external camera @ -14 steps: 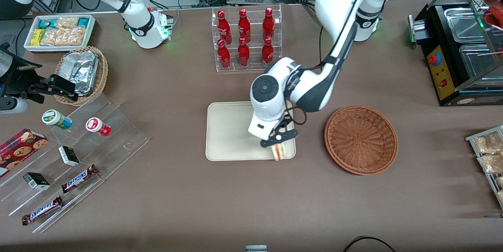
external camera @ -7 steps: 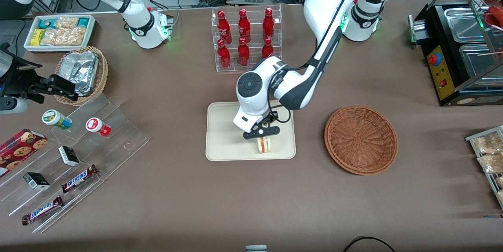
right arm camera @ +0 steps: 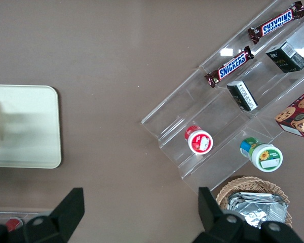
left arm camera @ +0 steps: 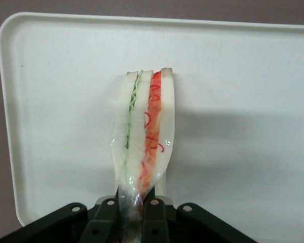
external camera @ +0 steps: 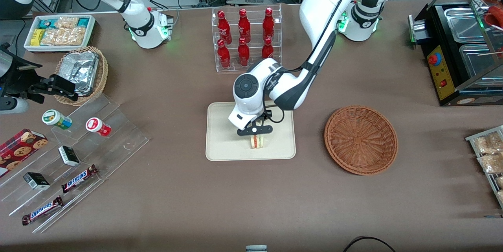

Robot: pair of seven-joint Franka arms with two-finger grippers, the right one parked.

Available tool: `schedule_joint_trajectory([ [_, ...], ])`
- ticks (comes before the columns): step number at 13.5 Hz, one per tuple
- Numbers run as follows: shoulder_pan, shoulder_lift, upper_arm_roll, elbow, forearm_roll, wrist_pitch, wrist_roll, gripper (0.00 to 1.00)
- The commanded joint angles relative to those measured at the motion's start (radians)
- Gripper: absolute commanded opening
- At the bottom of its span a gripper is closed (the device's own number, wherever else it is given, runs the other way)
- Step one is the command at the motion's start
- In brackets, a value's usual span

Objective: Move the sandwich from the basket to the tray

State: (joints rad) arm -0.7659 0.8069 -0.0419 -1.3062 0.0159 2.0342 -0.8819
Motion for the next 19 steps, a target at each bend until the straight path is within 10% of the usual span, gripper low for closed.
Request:
schedule_joint_trajectory([
  [1,-0.004,0.021,0.000,0.028,-0.014,-0.002,0.014,0.23],
  [3,-0.004,0.021,0.000,0.028,-0.013,-0.003,0.015,1.00],
  [19,0.230,-0.606,0.070,-0.010,-0.028,-0.661,0.136,1.00],
])
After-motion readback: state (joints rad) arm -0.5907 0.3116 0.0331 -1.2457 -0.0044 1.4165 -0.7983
